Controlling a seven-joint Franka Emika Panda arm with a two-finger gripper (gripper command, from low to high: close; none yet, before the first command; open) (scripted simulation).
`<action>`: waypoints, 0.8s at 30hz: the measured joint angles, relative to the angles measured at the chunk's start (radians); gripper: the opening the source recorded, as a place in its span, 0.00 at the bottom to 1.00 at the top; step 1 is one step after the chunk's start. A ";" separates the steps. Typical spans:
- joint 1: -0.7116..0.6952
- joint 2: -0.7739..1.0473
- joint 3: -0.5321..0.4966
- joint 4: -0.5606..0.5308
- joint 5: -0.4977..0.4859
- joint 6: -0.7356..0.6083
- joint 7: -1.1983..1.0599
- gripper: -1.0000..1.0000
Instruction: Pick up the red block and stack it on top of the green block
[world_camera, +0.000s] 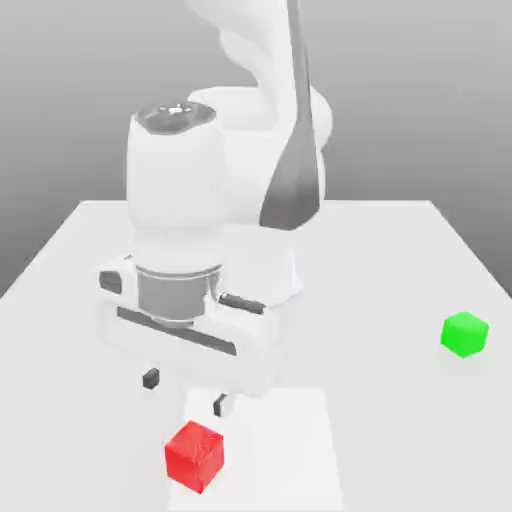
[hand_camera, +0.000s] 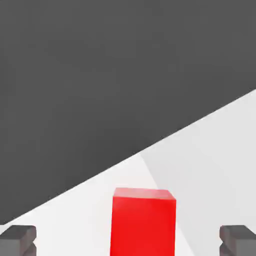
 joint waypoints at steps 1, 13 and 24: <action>0.000 0.036 0.000 0.002 0.001 0.027 0.002 0.50; 0.000 0.150 -0.002 0.016 -0.003 0.122 0.009 0.00; 0.214 -0.095 0.212 -0.066 0.040 -0.034 -0.065 0.00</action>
